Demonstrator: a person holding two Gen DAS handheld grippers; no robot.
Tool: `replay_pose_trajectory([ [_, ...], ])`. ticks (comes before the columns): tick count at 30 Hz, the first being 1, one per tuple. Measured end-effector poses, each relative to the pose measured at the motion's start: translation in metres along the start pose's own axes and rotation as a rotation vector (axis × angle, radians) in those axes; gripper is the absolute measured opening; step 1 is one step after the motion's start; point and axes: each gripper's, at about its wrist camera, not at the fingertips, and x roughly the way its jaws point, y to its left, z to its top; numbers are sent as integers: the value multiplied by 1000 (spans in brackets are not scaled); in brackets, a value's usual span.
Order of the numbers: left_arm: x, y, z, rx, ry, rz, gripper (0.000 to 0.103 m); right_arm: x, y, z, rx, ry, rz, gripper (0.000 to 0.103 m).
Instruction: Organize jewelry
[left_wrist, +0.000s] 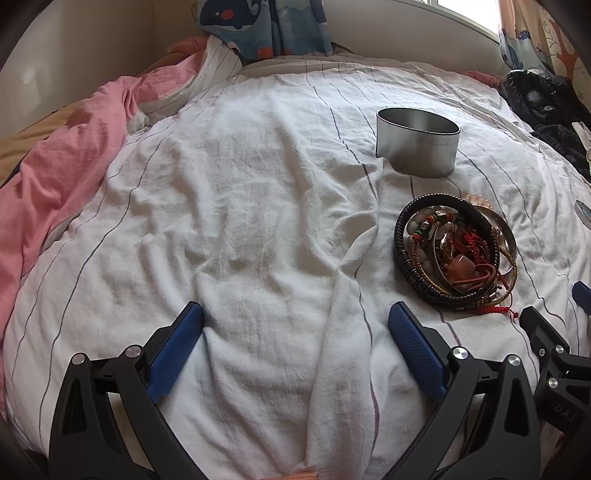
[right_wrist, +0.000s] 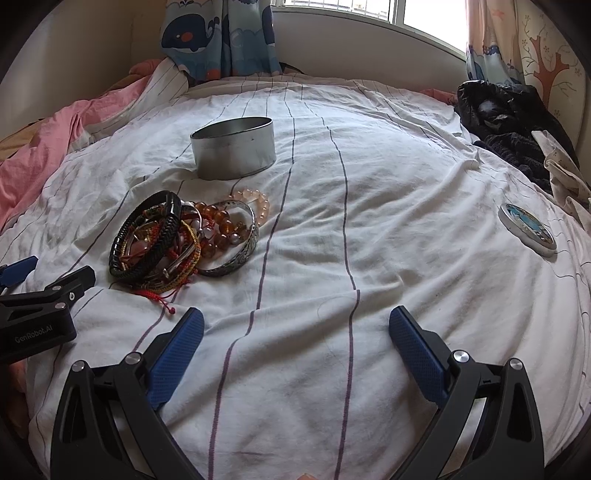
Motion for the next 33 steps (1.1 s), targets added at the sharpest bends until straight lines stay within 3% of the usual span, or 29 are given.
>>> replay_pose_trajectory([
  [33,2,6,1,-2,7,-1,97,7,-1,5,20,56,5,96],
])
